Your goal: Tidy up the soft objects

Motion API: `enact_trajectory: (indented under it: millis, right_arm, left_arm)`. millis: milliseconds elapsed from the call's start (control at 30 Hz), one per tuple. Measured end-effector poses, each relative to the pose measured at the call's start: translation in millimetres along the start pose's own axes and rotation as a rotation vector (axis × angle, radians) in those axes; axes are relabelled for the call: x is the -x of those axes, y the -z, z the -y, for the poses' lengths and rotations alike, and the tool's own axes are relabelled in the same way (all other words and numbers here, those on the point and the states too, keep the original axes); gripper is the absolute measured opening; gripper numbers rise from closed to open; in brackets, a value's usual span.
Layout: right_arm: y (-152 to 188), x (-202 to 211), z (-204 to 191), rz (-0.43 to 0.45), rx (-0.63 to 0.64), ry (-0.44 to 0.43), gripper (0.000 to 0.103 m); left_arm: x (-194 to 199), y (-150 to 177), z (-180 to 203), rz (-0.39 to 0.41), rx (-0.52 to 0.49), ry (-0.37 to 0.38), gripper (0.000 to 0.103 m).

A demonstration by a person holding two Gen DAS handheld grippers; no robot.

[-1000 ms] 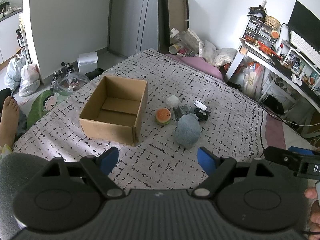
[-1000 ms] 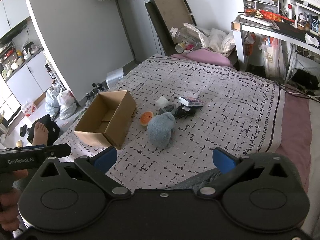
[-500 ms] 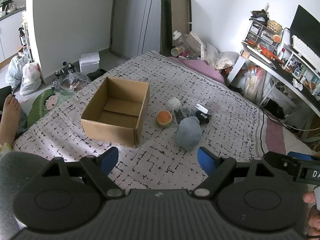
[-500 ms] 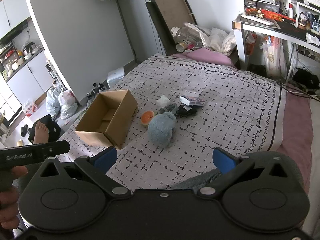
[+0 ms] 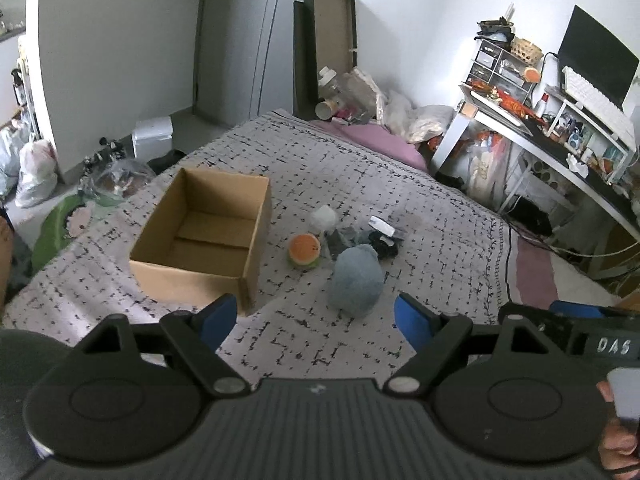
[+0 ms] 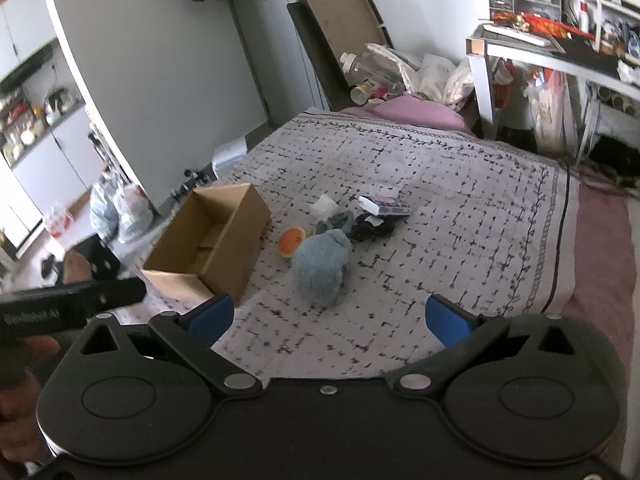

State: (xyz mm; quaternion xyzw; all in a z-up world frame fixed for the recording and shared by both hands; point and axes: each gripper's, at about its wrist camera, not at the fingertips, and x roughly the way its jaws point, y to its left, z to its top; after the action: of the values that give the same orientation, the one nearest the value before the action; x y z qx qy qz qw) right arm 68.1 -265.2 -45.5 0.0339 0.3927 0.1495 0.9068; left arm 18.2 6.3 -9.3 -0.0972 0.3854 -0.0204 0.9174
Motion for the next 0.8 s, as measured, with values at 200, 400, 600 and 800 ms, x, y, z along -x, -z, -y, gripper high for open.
enact_trajectory:
  millis: [200, 400, 600, 800]
  right_arm:
    - [-1.6, -18.4, 4.9, 0.001, -0.003, -0.004, 0.103]
    - [-6.3, -30.7, 9.1, 0.018, -0.028, -0.013, 0.103]
    - [-12.4, -35.6, 22.0, 0.041, -0.036, -0.031, 0.103]
    - [-17.1, -41.9, 37.9, 0.066, -0.094, -0.036, 0.098]
  left_arm:
    - [-21.8, -4.0, 0.0, -0.014, -0.021, -0.005, 0.085]
    - [-40.9, -10.1, -3.0, -0.031, -0.014, 0.015, 0.084]
    - [-61.5, -15.0, -1.0, -0.051, -0.024, 0.039, 0.082]
    - [-78.8, -18.5, 3.0, -0.063, -0.028, 0.068, 0.079]
